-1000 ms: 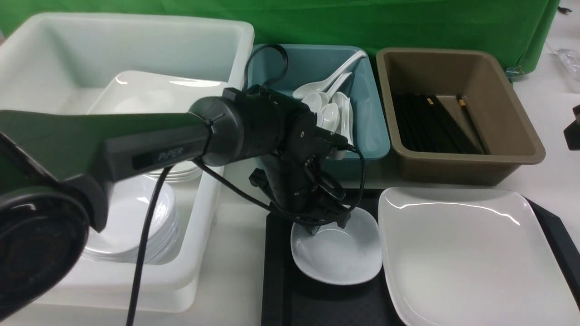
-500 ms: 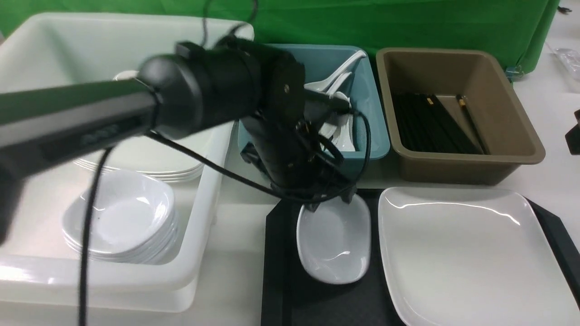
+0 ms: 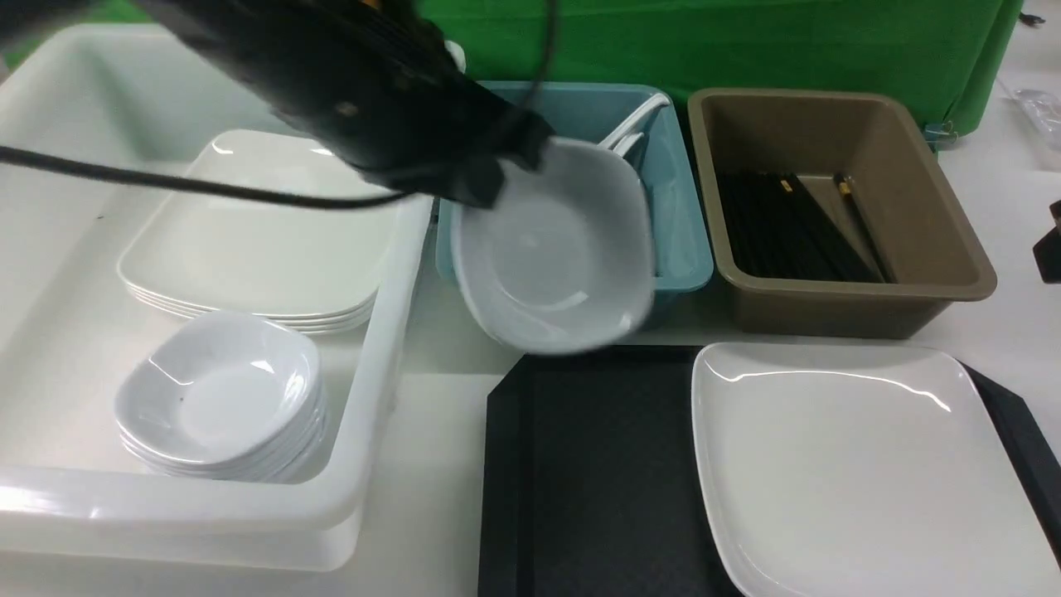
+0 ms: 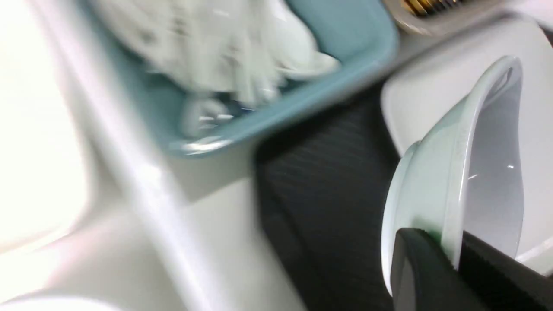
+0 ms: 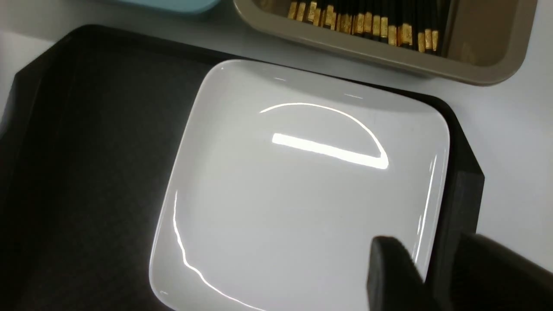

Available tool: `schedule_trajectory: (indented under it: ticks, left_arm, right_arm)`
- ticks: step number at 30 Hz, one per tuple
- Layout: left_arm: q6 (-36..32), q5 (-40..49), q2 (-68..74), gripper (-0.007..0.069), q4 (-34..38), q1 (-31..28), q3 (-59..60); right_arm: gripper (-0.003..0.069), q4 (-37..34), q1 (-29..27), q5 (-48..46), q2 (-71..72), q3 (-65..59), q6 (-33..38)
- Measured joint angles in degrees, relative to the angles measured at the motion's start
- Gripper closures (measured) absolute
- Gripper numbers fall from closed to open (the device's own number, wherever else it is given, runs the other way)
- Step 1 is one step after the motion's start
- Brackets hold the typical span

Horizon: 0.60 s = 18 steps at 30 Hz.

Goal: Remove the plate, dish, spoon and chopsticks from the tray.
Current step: Use the left arm to put the small plate into the large storage box on the left

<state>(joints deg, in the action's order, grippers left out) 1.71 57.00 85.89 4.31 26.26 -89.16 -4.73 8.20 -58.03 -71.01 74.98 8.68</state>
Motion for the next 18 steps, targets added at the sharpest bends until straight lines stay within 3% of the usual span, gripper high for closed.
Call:
schedule_trajectory:
  ticks: [1,2,4,5,6,10,13,18]
  left_arm:
    - [1.1,0.0,-3.7,0.0602,0.0,-4.8,1.7]
    - [1.4,-0.2,-4.7,0.0602,0.1,-6.0,2.4]
    - [2.8,-3.1,-11.9,0.0602,1.8,-15.9,9.1]
    - [2.8,-3.4,-11.9,0.0602,2.0,-16.6,9.7]
    - [3.1,-6.0,-15.3,0.0602,3.8,-22.3,14.8]
    - [2.9,-11.7,-19.8,0.0602,9.6,-33.1,27.0]
    - [1.6,-16.4,-20.1,0.0602,14.9,-38.9,37.1]
    - [-0.5,-23.8,-18.3,0.0602,17.7,-40.0,45.2]
  right_arm:
    - [0.0418,0.0,0.0,0.1,0.0,0.0,0.0]
    - [0.0418,0.0,0.0,0.1,0.0,0.0,0.0]
    - [0.0418,0.0,0.0,0.1,0.0,0.0,0.0]
    - [0.0418,0.0,0.0,0.1,0.0,0.0,0.0]
    - [0.0418,0.0,0.0,0.1,0.0,0.0,0.0]
    - [0.0418,0.0,0.0,0.3,0.0,0.0,-0.1]
    - [0.0418,0.0,0.0,0.7,0.0,0.0,-0.3]
    - [0.0418,-0.1,0.0,1.3,0.0,0.0,-0.4]
